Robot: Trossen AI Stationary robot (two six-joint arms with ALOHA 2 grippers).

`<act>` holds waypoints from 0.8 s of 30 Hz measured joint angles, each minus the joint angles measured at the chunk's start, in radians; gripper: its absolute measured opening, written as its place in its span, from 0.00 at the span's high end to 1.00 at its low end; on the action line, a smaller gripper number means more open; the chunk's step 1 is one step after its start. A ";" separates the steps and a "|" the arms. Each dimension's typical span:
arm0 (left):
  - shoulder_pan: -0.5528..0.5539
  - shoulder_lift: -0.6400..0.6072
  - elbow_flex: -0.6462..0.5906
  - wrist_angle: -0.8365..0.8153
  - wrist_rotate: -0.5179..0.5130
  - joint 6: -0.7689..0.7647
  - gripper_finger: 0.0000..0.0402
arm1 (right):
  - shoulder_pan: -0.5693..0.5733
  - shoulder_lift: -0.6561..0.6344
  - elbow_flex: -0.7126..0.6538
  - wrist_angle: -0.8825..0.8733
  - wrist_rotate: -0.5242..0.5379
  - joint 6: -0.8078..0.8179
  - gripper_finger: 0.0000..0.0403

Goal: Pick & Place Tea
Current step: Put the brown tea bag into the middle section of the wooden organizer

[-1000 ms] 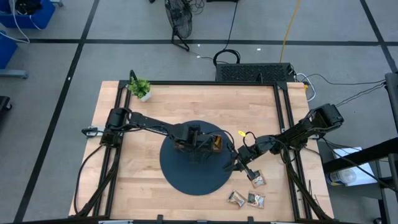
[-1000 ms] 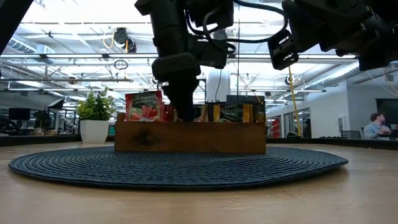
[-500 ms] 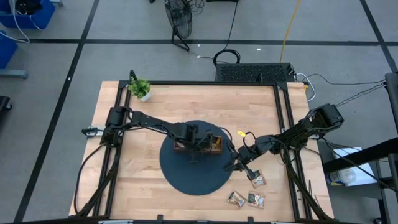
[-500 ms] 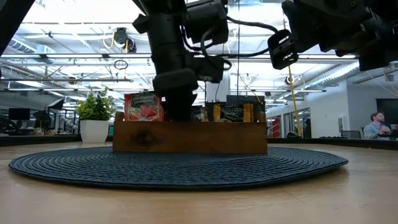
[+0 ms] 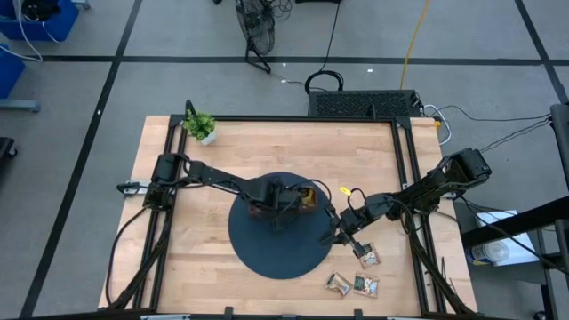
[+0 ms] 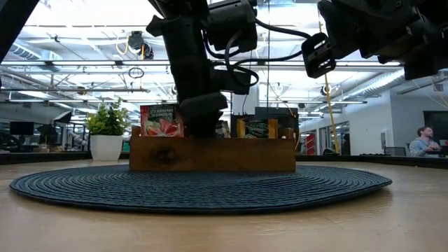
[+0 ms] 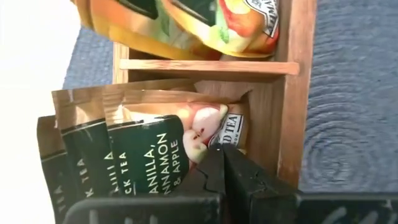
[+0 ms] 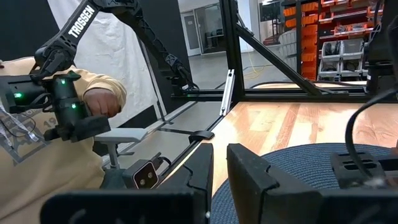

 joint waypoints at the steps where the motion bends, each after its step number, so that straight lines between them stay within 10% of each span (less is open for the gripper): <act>1: -0.005 0.001 0.000 -0.002 -0.024 0.005 1.00 | 0.000 0.000 0.000 0.000 0.000 0.000 0.92; 24: -0.036 0.001 -0.001 -0.047 -0.308 0.014 0.99 | 0.000 0.000 0.000 0.000 0.001 0.000 0.92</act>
